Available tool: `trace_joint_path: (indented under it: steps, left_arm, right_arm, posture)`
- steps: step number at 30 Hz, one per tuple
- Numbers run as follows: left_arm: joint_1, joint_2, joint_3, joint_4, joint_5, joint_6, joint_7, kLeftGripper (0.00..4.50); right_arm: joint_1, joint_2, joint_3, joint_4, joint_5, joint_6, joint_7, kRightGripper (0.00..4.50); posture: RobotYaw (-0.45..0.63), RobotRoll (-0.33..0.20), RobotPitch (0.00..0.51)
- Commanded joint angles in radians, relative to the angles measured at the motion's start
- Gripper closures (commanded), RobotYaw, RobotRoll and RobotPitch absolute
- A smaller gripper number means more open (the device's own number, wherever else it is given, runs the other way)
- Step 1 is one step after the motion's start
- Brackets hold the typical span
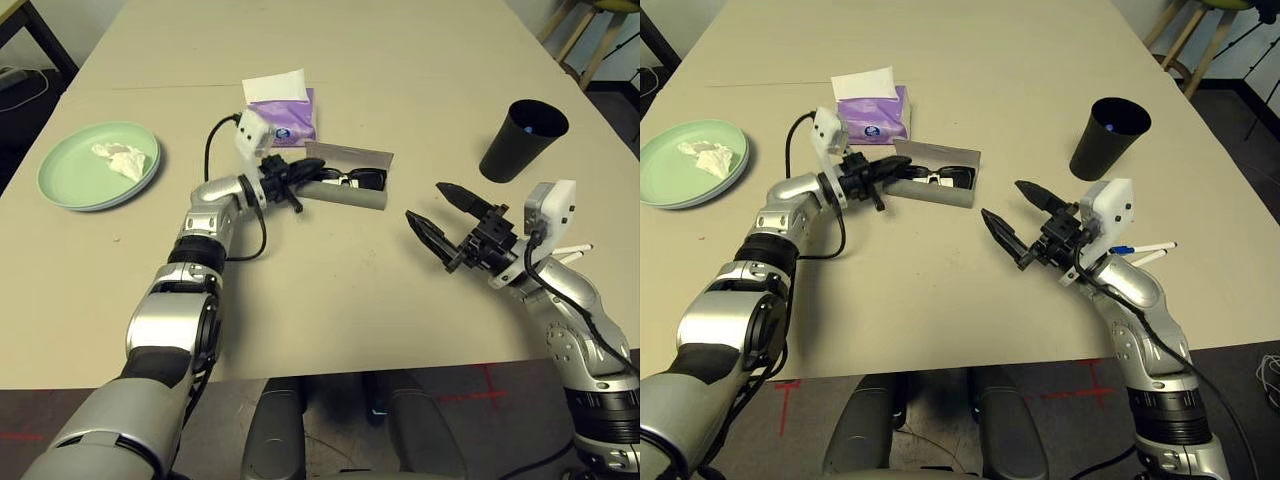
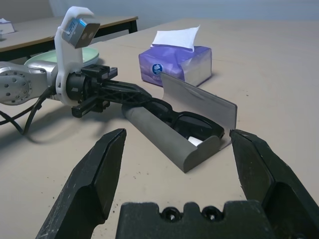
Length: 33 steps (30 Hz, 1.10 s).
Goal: Organize and tidy the items on the table.
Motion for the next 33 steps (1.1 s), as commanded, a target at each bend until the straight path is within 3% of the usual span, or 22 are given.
trace_joint_path:
  steps: [1,8,21,33]
  left_arm:
    - [-0.027,-0.02,0.059,-0.016,-0.062,0.034,0.055,4.49]
    - [-0.087,-0.029,0.136,0.039,-0.089,0.038,0.217,4.49]
    - [-0.122,-0.017,0.058,0.152,0.047,-0.043,0.371,4.49]
    - [-0.165,-0.033,0.043,0.214,0.09,-0.065,0.433,4.49]
  right_arm:
    - [0.005,0.0,0.008,-0.011,-0.004,-0.001,-0.004,0.0]
    - [0.002,0.003,0.007,0.011,-0.008,-0.018,0.006,0.0]
    - [0.022,0.0,0.002,0.014,-0.007,-0.036,0.011,0.0]
    - [0.035,-0.001,-0.001,0.004,-0.003,-0.038,0.007,0.0]
  posture:
    - [0.08,0.0,0.211]
    - [0.07,0.0,0.21]
    - [0.06,0.0,0.217]
    - [0.05,0.0,0.222]
